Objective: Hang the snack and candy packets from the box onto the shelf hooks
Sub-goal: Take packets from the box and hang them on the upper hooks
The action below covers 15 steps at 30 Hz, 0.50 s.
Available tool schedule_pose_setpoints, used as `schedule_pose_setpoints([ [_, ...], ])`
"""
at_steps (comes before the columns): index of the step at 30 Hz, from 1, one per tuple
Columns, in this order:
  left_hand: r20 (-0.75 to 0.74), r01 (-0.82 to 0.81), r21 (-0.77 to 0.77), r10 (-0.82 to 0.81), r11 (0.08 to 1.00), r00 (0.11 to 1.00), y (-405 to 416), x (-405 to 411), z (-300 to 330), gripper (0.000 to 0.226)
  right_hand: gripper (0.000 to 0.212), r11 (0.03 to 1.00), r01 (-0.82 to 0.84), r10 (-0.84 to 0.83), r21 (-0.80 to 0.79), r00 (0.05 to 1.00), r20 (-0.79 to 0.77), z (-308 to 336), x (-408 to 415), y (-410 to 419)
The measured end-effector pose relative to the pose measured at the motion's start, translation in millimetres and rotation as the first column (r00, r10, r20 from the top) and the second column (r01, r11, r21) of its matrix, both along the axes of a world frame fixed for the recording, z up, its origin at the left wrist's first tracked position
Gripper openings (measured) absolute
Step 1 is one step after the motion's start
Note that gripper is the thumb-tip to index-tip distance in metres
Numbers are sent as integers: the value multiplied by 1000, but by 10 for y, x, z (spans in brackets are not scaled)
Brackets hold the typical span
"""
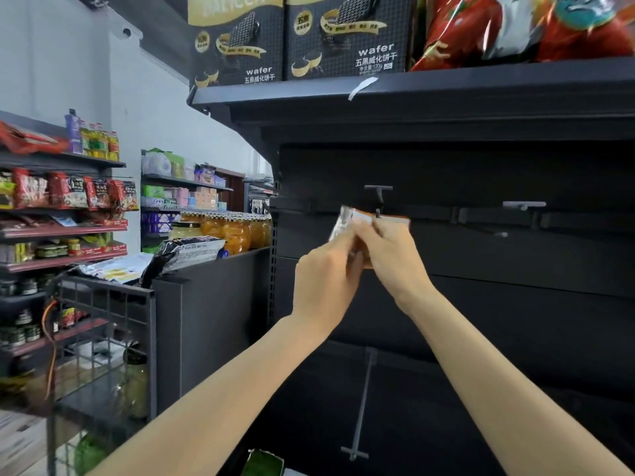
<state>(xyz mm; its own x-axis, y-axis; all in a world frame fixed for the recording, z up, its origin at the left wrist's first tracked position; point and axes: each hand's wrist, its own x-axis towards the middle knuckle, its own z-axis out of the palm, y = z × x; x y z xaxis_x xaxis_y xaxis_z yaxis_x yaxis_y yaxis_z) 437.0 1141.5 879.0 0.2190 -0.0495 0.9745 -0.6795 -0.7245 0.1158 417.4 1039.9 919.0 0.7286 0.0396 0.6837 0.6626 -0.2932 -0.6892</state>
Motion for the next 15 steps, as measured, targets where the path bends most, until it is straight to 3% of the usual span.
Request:
schedule_pose_setpoints([
  [3, -20, 68, 138, -66, 988, 998, 78, -35, -82, 53, 32, 987, 119, -130, 107, 987, 99, 41, -13, -48],
  [7, 29, -107, 310, 103, 945, 994, 203, -17, -46, 52, 29, 960, 236, -259, 149, 952, 165, 85, 5, -139],
  [15, -159, -103, 440, 191, 892, 969, 123, 44, 36, 65, 29, 938, 294, -310, 183, 948, 69, 67, 143, -231],
])
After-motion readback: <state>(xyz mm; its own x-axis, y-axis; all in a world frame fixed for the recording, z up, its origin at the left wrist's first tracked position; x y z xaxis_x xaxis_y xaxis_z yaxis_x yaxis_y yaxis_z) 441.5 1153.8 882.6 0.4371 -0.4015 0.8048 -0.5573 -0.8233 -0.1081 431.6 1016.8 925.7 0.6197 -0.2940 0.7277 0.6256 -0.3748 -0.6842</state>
